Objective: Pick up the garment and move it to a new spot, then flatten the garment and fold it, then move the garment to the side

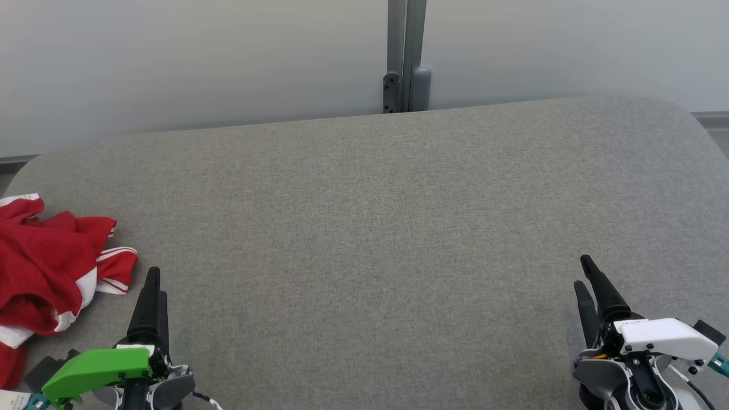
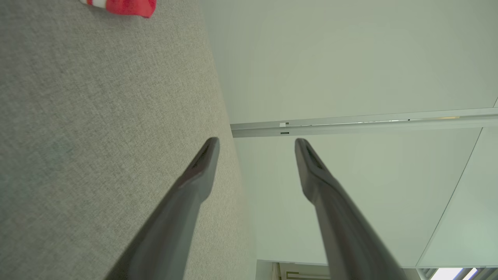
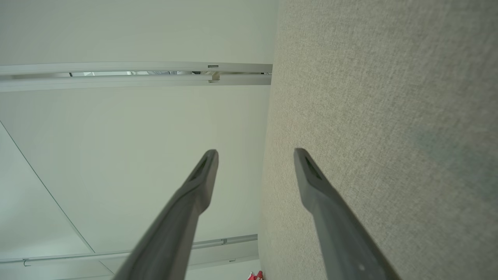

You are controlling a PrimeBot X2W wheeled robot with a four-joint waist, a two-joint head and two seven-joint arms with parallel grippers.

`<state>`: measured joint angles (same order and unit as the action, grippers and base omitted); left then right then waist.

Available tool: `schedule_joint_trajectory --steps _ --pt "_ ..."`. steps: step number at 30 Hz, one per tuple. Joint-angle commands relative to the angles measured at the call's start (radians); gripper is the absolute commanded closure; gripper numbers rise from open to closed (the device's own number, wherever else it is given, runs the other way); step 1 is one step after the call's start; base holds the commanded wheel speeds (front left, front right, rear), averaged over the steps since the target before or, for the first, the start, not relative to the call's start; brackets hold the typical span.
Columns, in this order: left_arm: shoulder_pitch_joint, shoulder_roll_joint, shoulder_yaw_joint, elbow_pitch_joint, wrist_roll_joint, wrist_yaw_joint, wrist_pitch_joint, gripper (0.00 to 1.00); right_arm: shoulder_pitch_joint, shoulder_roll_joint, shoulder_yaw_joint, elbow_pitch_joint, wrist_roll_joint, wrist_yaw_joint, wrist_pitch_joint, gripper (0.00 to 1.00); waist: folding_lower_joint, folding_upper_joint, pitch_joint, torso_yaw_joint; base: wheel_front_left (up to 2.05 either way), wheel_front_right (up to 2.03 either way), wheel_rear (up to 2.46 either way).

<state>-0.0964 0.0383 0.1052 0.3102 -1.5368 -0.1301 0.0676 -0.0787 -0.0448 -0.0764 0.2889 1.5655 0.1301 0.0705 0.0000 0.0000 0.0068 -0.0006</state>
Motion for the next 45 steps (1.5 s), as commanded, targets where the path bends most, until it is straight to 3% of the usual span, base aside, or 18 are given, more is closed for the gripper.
schedule_joint_trajectory --steps 1,18,33,45 --pt "-0.024 0.007 0.004 -0.012 0.041 0.000 -0.011 0.00 -0.033 -0.013 0.004 -0.017 -0.028 0.000 -0.013 0.00 0.0000 0.0000 0.001 0.000 0.00 0.00 0.00" --pt "-0.023 0.006 -0.018 0.012 0.429 0.001 -0.084 0.00 -0.062 -0.012 0.033 0.011 -0.404 0.000 -0.086 0.00 0.0000 0.0000 0.003 -0.001 0.00 0.00 0.00" --pt "-0.032 0.008 -0.064 0.073 0.661 0.034 -0.137 0.00 -0.085 -0.013 0.060 0.065 -0.684 0.000 -0.140 0.00 0.0000 0.0000 0.006 0.003 0.00 0.00 0.00" --pt "-0.031 0.010 -0.084 0.025 0.851 0.074 -0.175 0.00 -0.100 -0.012 0.059 0.041 -0.872 0.001 -0.178 0.00 0.0000 0.0000 0.012 0.006 0.00 0.00 0.00"
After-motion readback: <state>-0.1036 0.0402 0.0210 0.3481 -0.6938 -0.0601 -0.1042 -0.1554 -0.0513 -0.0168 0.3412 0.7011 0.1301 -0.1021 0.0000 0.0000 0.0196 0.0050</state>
